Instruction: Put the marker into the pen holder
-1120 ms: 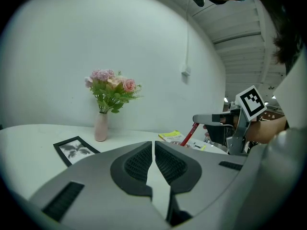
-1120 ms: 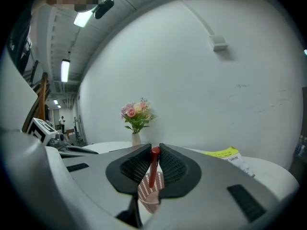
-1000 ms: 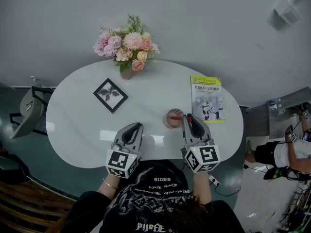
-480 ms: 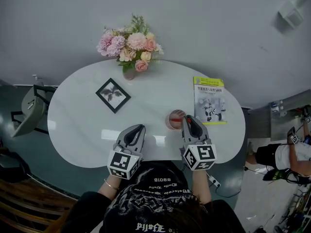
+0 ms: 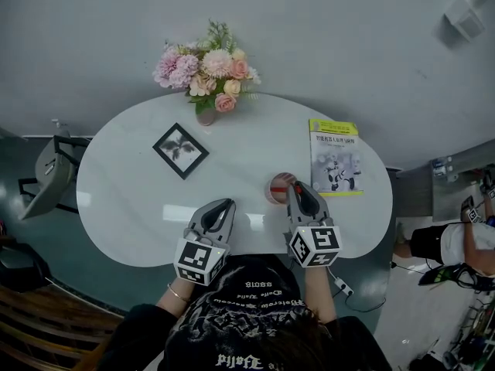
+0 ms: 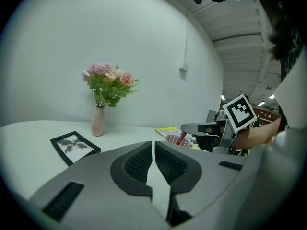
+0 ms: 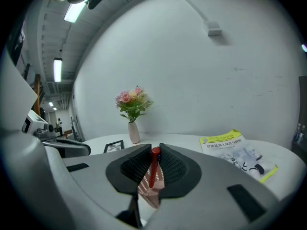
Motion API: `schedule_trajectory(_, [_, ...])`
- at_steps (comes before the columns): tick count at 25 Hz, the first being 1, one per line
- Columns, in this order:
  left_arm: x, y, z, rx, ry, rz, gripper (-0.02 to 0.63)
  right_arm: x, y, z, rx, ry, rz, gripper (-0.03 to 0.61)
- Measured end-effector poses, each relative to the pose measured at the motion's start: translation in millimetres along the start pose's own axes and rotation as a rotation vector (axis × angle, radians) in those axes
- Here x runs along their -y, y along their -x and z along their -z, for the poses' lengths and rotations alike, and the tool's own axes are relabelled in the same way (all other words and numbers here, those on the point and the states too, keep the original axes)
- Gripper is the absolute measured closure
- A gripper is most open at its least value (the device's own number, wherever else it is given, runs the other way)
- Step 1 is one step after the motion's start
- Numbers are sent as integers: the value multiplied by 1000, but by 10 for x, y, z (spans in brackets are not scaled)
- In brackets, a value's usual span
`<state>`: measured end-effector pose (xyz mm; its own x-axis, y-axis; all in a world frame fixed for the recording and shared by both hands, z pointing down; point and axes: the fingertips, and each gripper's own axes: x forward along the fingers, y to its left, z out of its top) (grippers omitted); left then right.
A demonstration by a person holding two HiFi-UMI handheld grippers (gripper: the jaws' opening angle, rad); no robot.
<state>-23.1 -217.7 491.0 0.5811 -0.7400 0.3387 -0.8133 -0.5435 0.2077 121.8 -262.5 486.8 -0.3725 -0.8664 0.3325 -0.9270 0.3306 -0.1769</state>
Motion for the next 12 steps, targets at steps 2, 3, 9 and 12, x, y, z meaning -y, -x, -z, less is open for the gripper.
schedule_trajectory(2, [34, 2, 16, -7, -2, 12, 578, -7, -8, 33, -7, -3, 4, 505])
schedule_trajectory(3, [48, 2, 18, -8, -2, 18, 578, -6, -11, 46, -11, -1, 7, 505])
schedule_trajectory(9, [35, 12, 19, -6, 2, 24, 578, 15, -44, 95, -31, -3, 24, 505])
schedule_trajectory(12, [1, 17, 15, -6, 5, 21, 578, 19, -48, 120, -38, -3, 31, 505])
